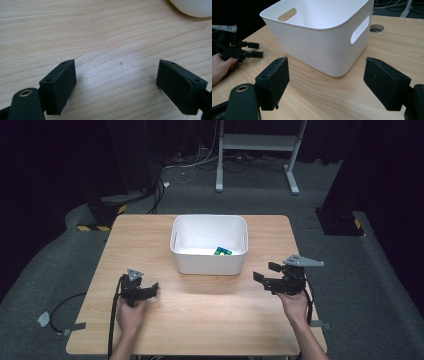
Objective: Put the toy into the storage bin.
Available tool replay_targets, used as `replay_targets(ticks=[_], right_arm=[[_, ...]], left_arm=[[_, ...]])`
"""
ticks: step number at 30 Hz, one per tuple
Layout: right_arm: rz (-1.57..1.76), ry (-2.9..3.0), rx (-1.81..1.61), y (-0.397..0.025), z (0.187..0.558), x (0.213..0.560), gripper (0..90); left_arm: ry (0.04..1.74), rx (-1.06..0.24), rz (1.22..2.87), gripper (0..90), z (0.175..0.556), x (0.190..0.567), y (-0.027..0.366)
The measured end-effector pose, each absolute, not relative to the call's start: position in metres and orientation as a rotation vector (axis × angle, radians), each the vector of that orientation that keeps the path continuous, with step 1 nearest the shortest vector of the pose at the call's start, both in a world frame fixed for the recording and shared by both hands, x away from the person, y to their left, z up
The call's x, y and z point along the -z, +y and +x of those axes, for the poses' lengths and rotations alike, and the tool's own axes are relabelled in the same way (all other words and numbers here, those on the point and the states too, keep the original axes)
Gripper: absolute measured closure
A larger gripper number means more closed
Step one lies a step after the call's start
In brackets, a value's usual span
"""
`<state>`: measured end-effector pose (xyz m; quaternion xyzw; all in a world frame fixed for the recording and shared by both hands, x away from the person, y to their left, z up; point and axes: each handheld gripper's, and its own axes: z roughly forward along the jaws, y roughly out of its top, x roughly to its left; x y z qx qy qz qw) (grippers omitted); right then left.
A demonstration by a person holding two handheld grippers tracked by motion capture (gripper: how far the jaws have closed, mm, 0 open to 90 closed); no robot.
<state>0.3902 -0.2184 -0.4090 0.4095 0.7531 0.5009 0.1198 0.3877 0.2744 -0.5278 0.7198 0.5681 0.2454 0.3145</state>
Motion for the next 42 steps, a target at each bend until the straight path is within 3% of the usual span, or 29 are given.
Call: replay_targets(ticks=[42], right_arm=[[1.278,2.211,-1.400,-0.213,0.391,0.448,20.7]], left_arm=[[1.497,-0.647,1.897,16.6,0.388,0.528,0.274]])
